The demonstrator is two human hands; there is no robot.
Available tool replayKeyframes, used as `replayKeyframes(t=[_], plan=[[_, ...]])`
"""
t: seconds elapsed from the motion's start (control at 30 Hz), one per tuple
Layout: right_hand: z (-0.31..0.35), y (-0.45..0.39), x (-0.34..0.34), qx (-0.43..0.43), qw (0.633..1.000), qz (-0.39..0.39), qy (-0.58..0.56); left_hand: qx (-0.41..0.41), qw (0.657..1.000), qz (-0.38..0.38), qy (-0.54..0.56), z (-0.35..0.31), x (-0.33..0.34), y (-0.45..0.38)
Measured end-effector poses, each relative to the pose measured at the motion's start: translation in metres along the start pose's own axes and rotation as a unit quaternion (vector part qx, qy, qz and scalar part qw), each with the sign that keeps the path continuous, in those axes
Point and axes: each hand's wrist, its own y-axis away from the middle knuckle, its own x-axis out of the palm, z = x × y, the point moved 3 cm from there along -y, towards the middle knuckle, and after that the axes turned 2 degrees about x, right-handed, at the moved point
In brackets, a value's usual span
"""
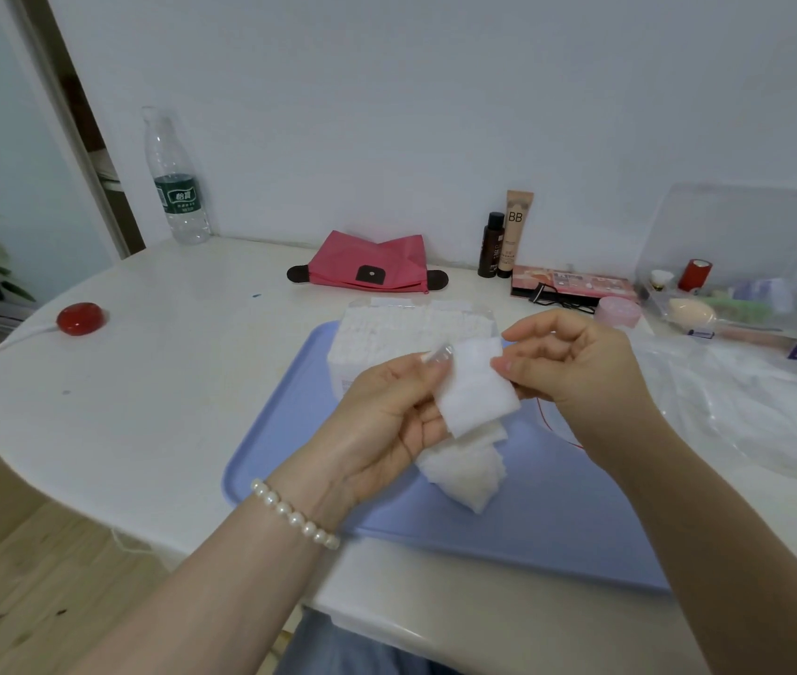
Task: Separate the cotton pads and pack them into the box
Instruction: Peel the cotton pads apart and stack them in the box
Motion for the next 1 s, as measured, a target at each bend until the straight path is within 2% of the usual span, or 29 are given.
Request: replayKeyframes(t=[0.17, 0.43, 0.7, 0.83, 1.0], plan=[[-0.001, 0.001, 0.002, -0.016, 1.000, -0.015, 0.011, 0.031, 0.999, -0.025, -0.033, 0.004, -0.004, 0.000], [-0.002, 0.000, -0.001, 0.005, 1.000, 0.004, 0.002, 0.005, 1.000, 0.019, 0.009, 0.002, -0.007, 0.001], [0.000, 0.001, 0.001, -0.050, 0.994, -0.015, 0.099, -0.004, 1.000, 0.013, -0.011, 0.002, -0.006, 0.002], [0.001, 0.004, 0.006, -0.100, 0.981, 0.004, 0.167, 0.003, 1.000, -0.001, -0.020, 0.002, -0.006, 0.002], [-0.004, 0.005, 0.011, -0.084, 0.985, 0.034, 0.148, 0.017, 1.000, -0.003, -0.022, 0.004, -0.007, 0.001]])
